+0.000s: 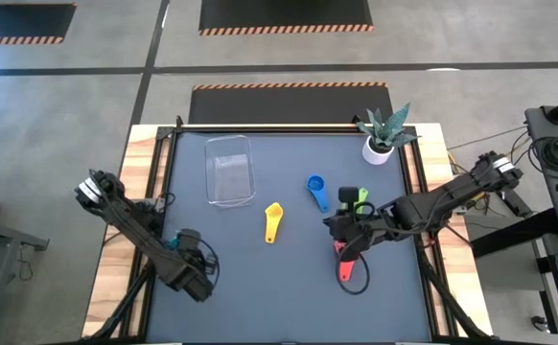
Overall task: Nest measuring cups in basket
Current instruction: Stack the light blue measuring cup on top of the red measuring cup
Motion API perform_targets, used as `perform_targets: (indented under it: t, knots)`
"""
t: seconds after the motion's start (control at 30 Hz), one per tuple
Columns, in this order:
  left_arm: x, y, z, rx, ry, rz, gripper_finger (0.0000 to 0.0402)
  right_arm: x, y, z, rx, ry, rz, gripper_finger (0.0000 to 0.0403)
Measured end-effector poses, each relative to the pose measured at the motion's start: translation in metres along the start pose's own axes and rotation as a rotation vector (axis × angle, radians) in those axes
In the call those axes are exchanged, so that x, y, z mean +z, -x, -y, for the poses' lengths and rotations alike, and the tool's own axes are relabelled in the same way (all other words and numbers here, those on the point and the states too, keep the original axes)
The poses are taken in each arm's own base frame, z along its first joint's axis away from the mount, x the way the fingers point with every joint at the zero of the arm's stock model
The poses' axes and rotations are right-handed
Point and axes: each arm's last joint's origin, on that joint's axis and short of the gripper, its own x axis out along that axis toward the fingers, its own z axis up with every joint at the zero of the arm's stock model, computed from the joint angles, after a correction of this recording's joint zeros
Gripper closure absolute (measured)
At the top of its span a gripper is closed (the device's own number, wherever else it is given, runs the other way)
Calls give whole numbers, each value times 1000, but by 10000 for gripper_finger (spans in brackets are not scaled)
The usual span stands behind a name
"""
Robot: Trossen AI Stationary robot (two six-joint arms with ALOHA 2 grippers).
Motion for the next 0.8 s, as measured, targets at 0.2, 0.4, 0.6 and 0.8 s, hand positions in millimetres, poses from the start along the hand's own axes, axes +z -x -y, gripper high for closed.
perform_targets:
  t: [0.2,0.4,0.6,0.8]
  knots:
    - [4,29,8,-74,-50,35,399,-7,12,7,0,-56,-29,394]
    - [11,60,24,-274,-91,185,400,-12,28,6,28,-79,-25,394]
    - [26,88,48,-422,-165,327,400,-18,46,-3,79,-86,11,394]
    - [38,108,85,-498,-295,426,400,-28,56,-10,97,-98,72,394]
